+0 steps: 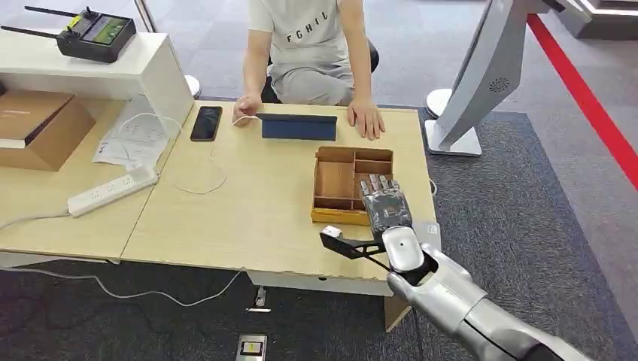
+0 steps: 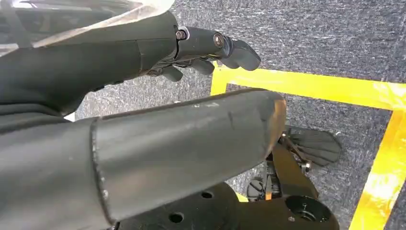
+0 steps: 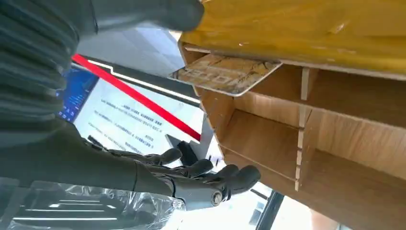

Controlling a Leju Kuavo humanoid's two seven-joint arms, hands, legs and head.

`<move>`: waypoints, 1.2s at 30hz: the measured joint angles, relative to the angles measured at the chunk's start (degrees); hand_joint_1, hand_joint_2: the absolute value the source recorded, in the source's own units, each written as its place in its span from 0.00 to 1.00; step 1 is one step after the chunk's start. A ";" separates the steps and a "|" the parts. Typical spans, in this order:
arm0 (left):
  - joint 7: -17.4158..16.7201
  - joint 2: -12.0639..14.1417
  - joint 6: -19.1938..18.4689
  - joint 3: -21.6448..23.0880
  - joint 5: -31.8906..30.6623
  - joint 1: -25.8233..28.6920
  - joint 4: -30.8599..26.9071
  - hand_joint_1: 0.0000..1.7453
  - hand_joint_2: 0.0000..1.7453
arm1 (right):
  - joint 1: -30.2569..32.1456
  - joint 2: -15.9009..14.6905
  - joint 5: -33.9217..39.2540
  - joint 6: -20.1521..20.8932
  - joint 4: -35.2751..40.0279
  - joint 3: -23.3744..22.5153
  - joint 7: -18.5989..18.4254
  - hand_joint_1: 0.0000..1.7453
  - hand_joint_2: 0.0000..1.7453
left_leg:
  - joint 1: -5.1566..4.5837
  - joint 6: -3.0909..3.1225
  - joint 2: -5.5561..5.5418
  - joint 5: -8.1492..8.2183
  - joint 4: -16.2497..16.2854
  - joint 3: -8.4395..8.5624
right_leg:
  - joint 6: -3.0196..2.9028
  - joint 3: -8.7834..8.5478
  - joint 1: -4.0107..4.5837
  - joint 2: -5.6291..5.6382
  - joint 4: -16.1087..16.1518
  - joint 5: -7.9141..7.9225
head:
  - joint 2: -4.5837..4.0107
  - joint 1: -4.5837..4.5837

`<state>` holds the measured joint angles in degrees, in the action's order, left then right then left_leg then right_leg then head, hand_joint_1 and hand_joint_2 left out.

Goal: Pass the card to the sensor for recognition and then transmit it.

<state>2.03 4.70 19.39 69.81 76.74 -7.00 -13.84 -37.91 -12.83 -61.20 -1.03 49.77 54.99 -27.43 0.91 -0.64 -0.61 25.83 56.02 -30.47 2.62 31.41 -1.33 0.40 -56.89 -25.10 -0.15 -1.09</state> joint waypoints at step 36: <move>1.35 0.57 -2.51 0.00 -1.42 0.01 -0.02 0.00 0.00 | 0.69 -0.35 2.60 -2.23 -0.63 -0.15 1.92 1.00 1.00 | 0.00 0.00 0.00 0.00 0.00 0.01 | 0.00 0.00 0.00 0.00 0.00 0.00 | 0.00 0.00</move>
<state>3.39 5.27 16.87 69.81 75.32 -6.99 -13.86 -37.22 -13.18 -58.60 -3.25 49.13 54.84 -25.51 0.91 -0.64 -0.61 25.83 56.02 -30.46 2.62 31.41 -1.33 0.40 -56.89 -25.10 -0.15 -1.09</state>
